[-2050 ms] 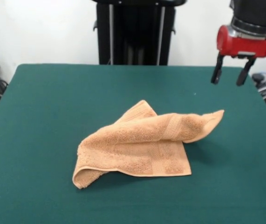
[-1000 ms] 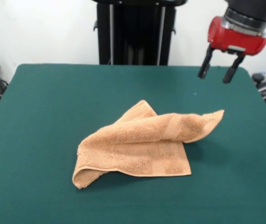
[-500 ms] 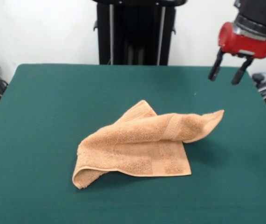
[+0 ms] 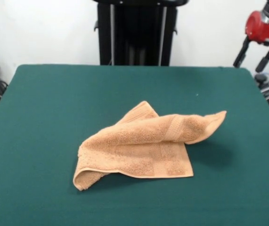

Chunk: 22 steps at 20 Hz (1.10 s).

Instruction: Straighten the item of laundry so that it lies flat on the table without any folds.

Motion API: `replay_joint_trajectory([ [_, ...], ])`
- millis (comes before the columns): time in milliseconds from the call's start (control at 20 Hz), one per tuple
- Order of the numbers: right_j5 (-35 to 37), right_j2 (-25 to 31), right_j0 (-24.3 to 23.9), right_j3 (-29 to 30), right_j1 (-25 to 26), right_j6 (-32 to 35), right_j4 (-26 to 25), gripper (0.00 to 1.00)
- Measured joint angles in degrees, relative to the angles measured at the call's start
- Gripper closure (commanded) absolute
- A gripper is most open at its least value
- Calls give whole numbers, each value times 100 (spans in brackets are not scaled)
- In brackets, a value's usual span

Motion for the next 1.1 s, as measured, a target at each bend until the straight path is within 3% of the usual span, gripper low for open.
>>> replay_joint_trajectory([
  [1100, -369, 120, -614, 409, 386, 77, 275, 0],
])
